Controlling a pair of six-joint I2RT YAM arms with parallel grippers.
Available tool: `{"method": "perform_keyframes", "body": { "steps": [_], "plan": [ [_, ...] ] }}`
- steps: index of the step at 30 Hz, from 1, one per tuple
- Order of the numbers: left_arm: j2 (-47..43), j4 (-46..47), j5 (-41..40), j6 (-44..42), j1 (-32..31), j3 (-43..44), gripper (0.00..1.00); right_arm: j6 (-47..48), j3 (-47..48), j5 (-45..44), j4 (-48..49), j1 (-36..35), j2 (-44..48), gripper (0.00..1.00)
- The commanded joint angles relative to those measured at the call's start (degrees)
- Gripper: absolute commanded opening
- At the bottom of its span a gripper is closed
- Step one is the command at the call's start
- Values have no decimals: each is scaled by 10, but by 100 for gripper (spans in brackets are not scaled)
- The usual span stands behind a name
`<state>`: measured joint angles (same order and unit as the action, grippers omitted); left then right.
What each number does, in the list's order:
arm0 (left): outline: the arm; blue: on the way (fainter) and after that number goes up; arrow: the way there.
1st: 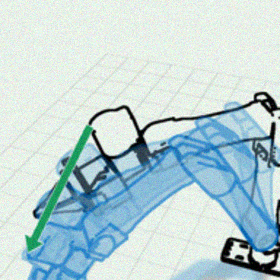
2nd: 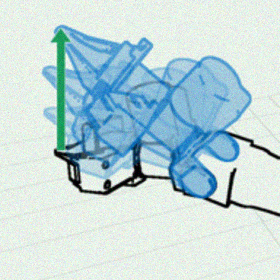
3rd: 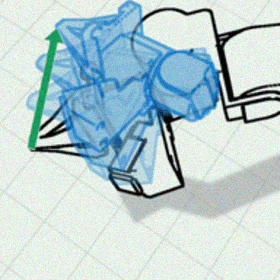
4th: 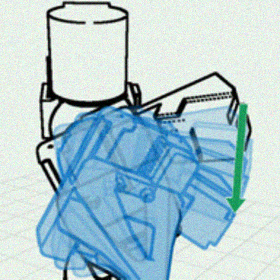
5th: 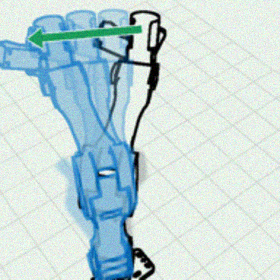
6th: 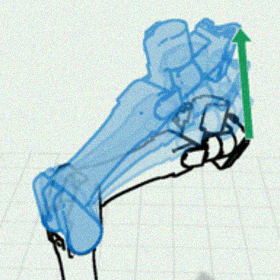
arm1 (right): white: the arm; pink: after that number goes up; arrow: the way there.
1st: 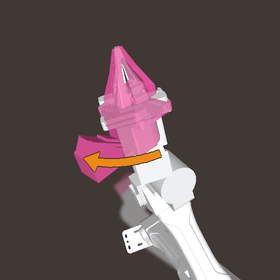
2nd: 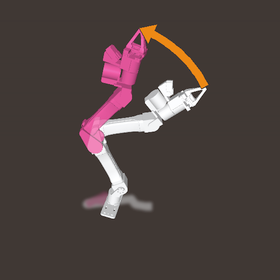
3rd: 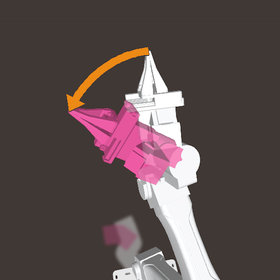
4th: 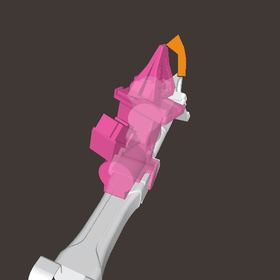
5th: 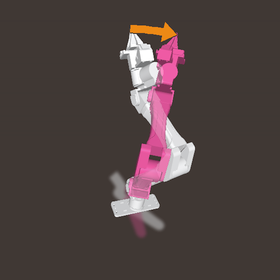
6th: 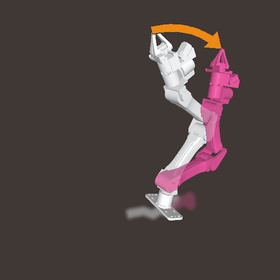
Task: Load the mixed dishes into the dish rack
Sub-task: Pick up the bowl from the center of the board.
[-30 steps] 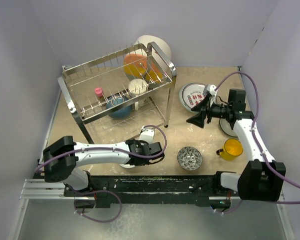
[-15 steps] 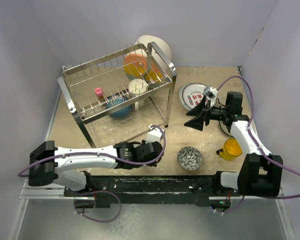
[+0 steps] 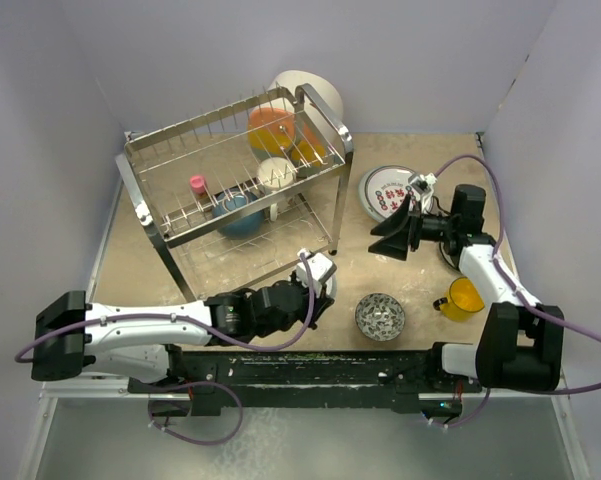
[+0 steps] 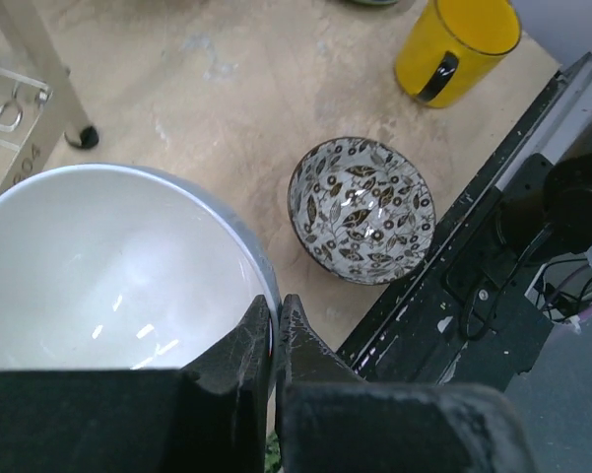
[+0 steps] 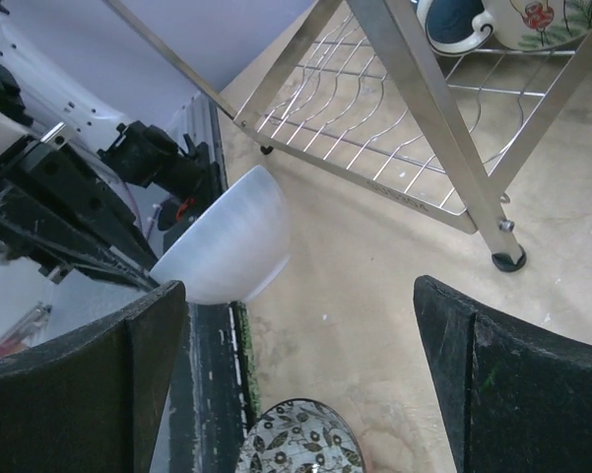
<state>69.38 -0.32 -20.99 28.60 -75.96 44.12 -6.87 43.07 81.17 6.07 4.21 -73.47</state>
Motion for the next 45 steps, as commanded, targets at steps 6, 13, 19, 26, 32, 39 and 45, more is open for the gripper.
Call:
{"method": "perform_keyframes", "body": {
  "steps": [6, 13, 19, 26, 32, 39, 45],
  "plan": [
    [-6, 257, 22, -228, -5, -23, 0, -239, -26, -52, 96, -1, -5, 100],
    [15, 358, 5, -353, -5, -43, 0, -269, -42, -17, 89, -6, 31, 100],
    [34, 394, 20, -384, 1, -43, 0, -269, -37, -14, 78, -66, 62, 99],
    [39, 409, 25, -375, 2, -42, 0, -257, -32, -42, 63, -104, 72, 100],
    [68, 407, 26, -372, 2, -20, 0, -258, -25, -55, 63, -117, 77, 100],
    [98, 407, 14, -368, 2, -2, 0, -260, -21, -68, 61, -139, 64, 100],
    [102, 418, -4, -366, 3, -3, 0, -259, -25, -85, 59, -149, 54, 99]
  ]
}}
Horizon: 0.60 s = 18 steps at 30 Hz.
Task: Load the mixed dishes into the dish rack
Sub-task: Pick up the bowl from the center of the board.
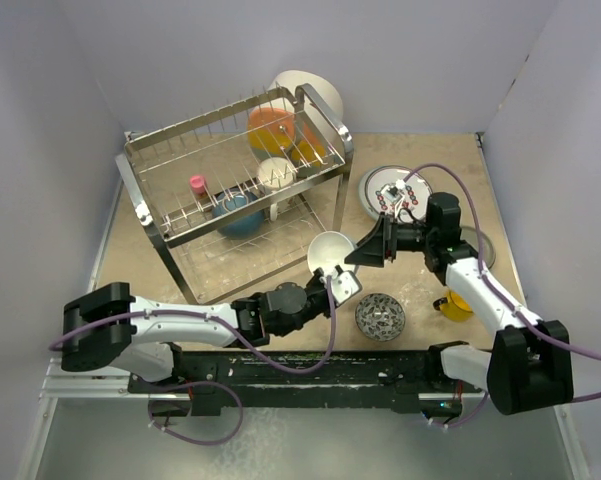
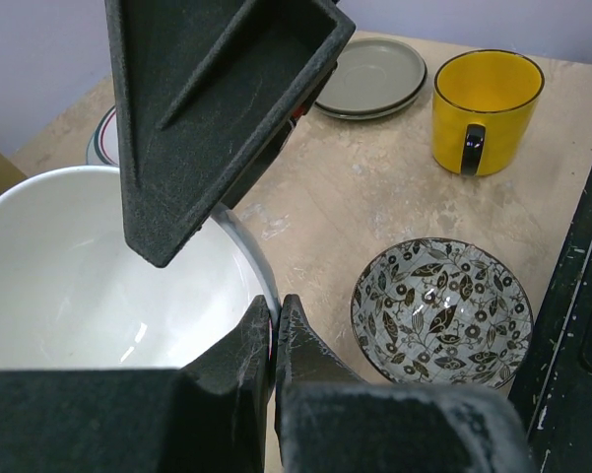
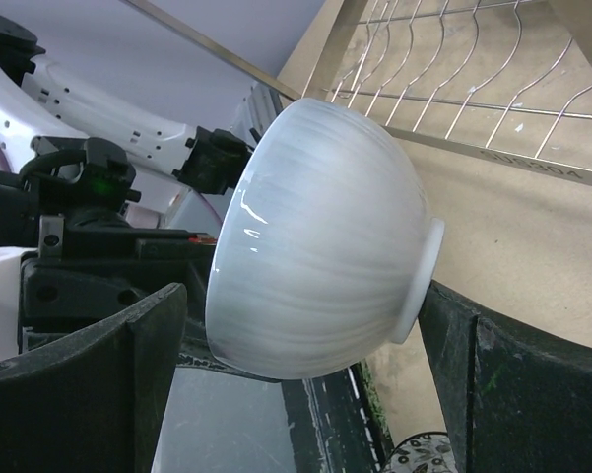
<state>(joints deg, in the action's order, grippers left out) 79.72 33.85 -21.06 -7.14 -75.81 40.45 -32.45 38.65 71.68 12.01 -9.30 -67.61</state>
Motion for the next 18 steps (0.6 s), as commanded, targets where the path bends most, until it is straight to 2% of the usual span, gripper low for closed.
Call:
{"method": "perform_keyframes", "body": {
  "steps": [1, 8, 18],
  "plan": [
    [-2, 78, -1, -8, 2, 33, 0, -4, 19, 1, 0, -15, -7, 99],
    [-7, 85, 13, 8, 1, 34, 0, -14, 25, -24, -1, -15, -36, 100],
    [13, 82, 29, 44, 28, 30, 0, -23, 31, 4, -1, -15, -45, 100]
  ]
}}
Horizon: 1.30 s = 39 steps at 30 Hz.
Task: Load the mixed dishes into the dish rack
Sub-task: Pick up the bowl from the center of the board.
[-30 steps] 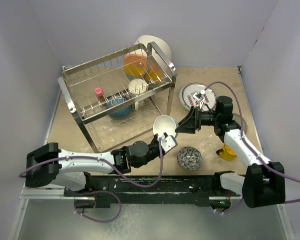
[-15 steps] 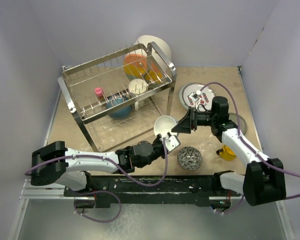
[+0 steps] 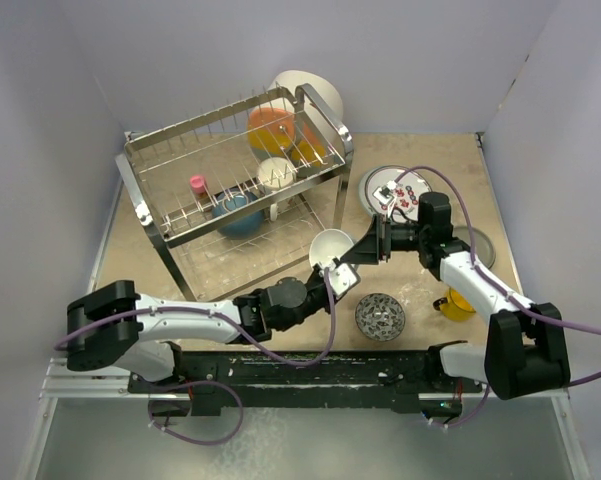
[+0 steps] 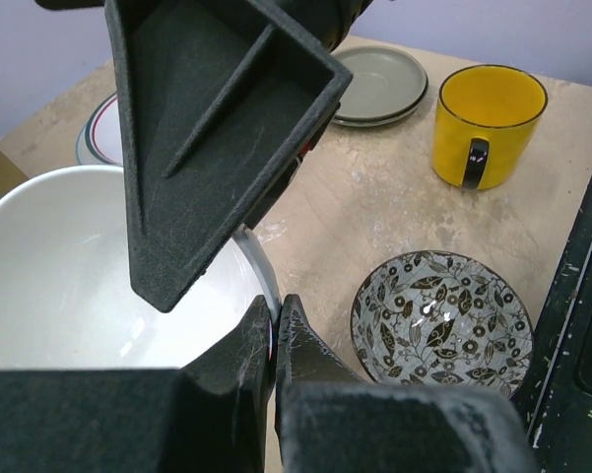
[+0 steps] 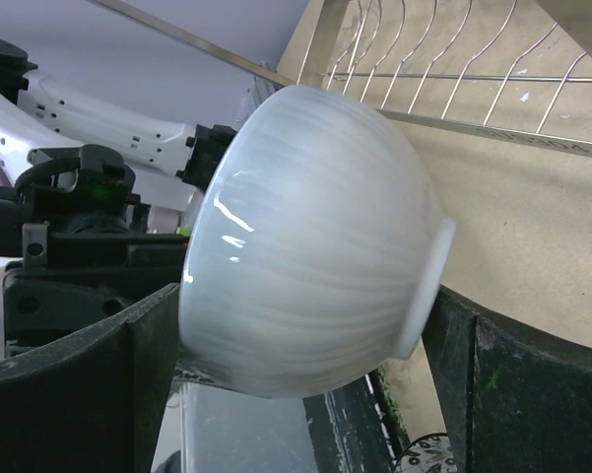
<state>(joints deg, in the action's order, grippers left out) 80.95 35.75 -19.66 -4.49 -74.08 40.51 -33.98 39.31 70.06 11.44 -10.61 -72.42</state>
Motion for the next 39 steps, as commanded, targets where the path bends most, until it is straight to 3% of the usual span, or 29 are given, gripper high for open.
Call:
{"method": "perform_keyframes", "body": {
  "steps": [1, 8, 20, 26, 33, 39],
  "plan": [
    [4, 60, 17, 20, 12, 32, 0, -11, 23, 21, 6, -2, 3, 100],
    [14, 45, 21, 28, 18, 41, 0, -19, 20, 25, 11, -2, -3, 93],
    [29, 11, 38, 50, 27, 53, 1, -57, 6, 3, 41, -1, -8, 47],
    [28, -8, 45, 63, 30, 57, 22, -79, 0, 3, 63, 6, -18, 39],
    [15, -34, 39, 86, 30, 56, 36, -97, -8, -4, 83, 13, -28, 37],
    [-38, -91, 31, 149, 31, 61, 59, -97, -15, -20, 91, 21, -28, 36]
  ]
}}
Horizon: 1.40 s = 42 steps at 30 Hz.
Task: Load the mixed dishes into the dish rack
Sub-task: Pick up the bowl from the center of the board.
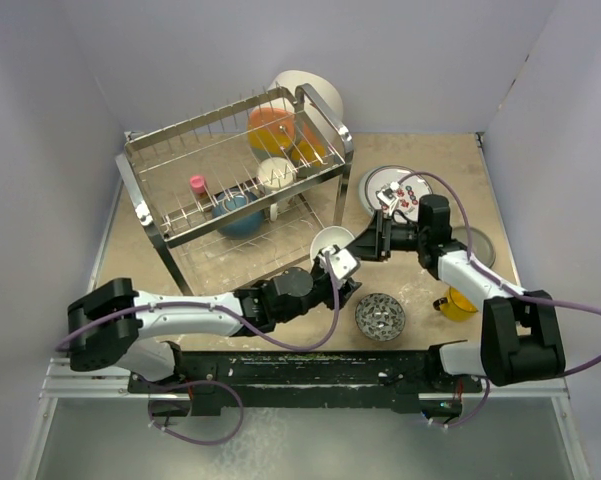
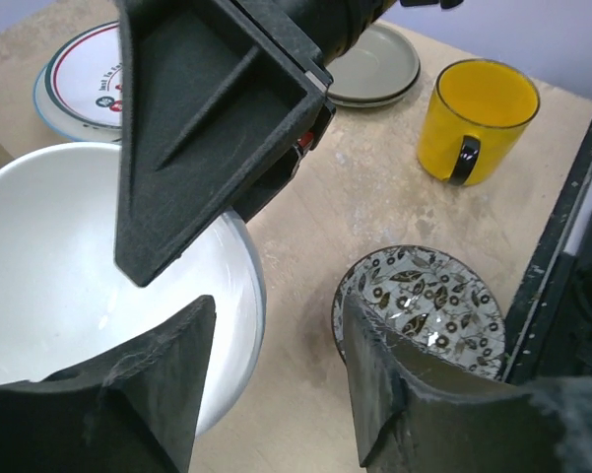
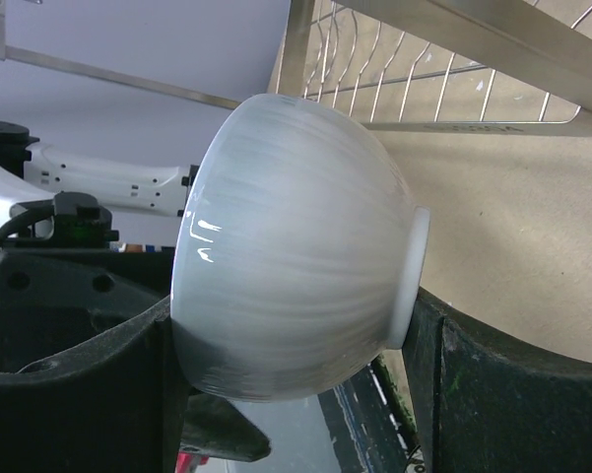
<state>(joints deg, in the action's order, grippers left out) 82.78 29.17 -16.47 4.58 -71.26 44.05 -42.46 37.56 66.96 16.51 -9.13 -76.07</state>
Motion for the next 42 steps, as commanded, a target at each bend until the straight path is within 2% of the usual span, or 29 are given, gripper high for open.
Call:
{"method": "perform_keyframes", "body": {
  "steps": [1, 8, 18, 23, 28, 33, 42],
  "plan": [
    [-70, -42, 0, 72, 2, 27, 62, -12, 2, 9, 42, 8, 8, 36],
    [-139, -139, 46, 146, 3, 34, 71, -3, 1, 1, 41, 10, 10, 36],
    [-204, -265, 37, 233, 2, 68, 70, 43, -1, -16, 27, 10, 37, 36],
    [-244, -296, 42, 274, 3, 95, 70, 57, -4, -29, 29, 6, 50, 37],
    [-261, -340, 58, 266, 2, 174, 70, 71, -18, -58, 49, -11, 83, 37],
    [-231, -385, 56, 238, 2, 256, 71, 74, -21, -74, 54, -35, 87, 37],
    [-185, -394, 68, 217, 2, 342, 70, 96, -14, -118, 50, -120, 84, 37]
  ]
}}
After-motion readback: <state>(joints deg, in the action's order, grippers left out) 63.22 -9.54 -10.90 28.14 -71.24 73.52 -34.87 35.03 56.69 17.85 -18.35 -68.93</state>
